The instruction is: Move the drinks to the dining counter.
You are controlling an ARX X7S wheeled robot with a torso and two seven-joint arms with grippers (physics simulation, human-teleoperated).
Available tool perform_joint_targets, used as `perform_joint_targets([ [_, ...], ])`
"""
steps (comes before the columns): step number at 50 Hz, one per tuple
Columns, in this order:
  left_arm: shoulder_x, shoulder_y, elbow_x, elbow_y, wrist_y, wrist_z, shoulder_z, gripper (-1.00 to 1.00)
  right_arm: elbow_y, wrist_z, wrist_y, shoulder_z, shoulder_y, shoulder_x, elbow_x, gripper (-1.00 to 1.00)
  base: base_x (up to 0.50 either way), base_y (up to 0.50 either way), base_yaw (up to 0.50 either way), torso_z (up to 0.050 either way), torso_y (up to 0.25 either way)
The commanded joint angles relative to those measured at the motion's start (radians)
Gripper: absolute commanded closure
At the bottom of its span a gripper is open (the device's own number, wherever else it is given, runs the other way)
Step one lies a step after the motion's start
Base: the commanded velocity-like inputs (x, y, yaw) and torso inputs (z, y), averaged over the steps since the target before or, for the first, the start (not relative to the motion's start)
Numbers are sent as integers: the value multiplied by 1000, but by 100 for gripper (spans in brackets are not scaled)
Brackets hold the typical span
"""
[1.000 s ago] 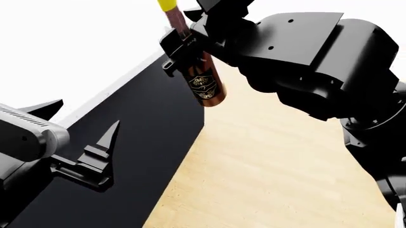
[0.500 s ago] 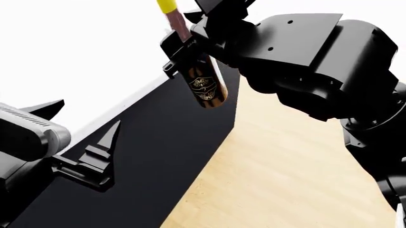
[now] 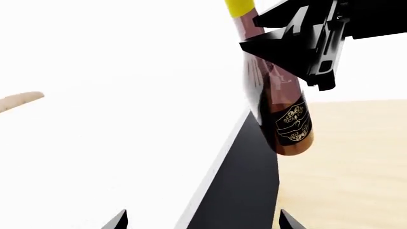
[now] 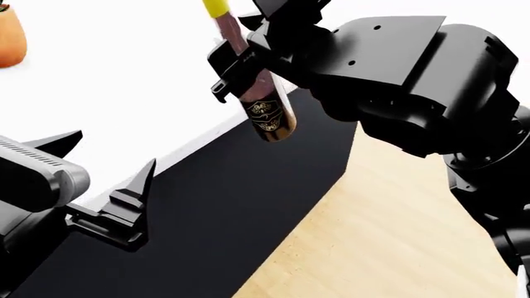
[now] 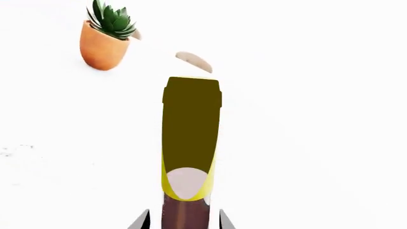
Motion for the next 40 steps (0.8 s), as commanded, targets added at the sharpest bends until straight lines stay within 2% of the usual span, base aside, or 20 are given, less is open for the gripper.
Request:
perform_joint_targets([
  [1,-2,5,0,1,2,1,-4,-100,-5,15,5,40,22,4,-117,100,0,0,500,0,11],
  [40,-4,-4,-5,3,2,-7,7,-100,-9,16,8,37,18,11,-111,100,0,0,500,1,3],
])
